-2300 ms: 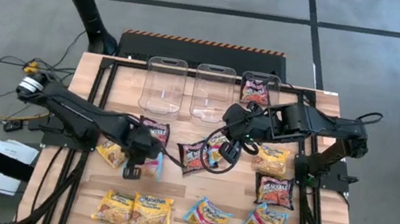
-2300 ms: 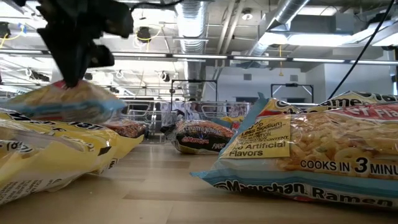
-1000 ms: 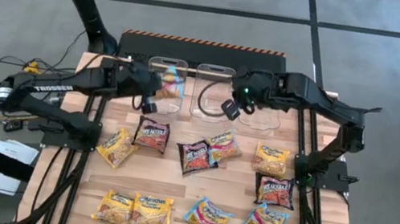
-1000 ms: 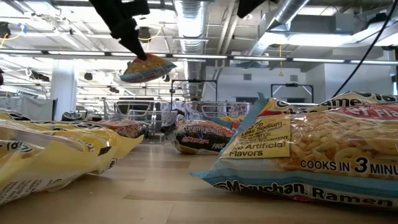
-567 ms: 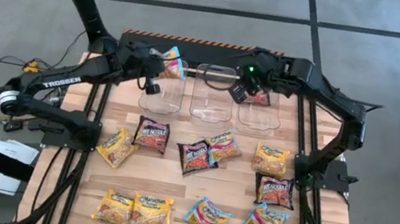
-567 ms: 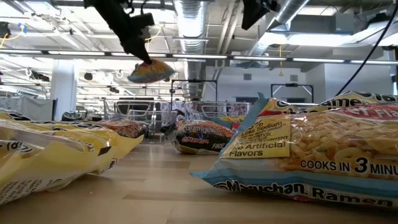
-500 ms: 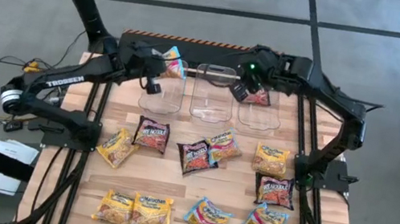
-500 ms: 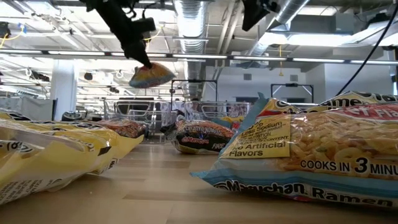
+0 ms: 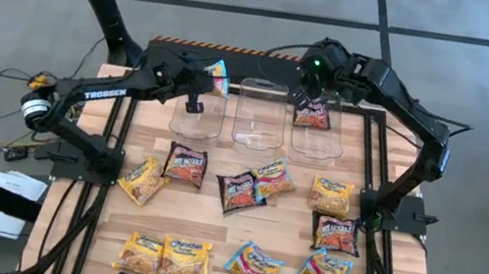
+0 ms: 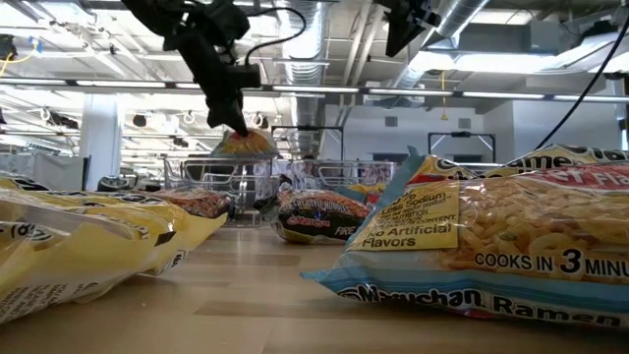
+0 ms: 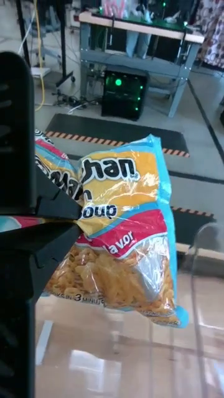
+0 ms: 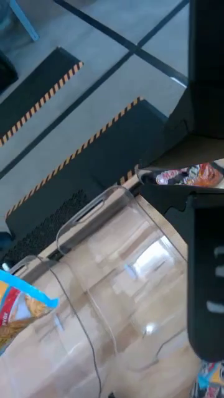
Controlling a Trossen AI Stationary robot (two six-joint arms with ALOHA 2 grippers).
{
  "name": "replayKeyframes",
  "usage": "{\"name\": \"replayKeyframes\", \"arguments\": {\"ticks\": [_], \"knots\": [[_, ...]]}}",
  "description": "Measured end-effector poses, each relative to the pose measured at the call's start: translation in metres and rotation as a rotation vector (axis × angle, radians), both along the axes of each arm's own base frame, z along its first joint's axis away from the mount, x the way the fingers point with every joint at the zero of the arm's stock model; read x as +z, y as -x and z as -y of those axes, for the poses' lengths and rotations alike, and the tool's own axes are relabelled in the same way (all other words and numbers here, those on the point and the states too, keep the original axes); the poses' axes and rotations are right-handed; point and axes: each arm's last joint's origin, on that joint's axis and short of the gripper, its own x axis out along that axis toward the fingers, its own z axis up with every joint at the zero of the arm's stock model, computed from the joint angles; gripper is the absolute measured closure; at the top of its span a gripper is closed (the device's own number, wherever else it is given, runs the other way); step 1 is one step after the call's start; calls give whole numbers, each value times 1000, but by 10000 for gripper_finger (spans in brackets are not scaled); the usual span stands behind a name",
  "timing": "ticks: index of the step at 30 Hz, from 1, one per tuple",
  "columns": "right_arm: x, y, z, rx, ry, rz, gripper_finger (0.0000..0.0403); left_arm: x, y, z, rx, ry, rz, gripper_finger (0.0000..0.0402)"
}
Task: Sort Maruchan noodles
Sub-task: Put the blue noodle pack into the left transparent bin
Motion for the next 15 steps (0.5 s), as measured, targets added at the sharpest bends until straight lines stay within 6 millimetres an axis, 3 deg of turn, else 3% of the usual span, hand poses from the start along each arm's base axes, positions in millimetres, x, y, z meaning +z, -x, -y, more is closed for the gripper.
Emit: {"name": "replayKeyframes", "arguments": {"ticks": [15], "knots": [[0,9,16,-15,23,-41,332,-44,-16,-15,12,50,-177,401]]}}
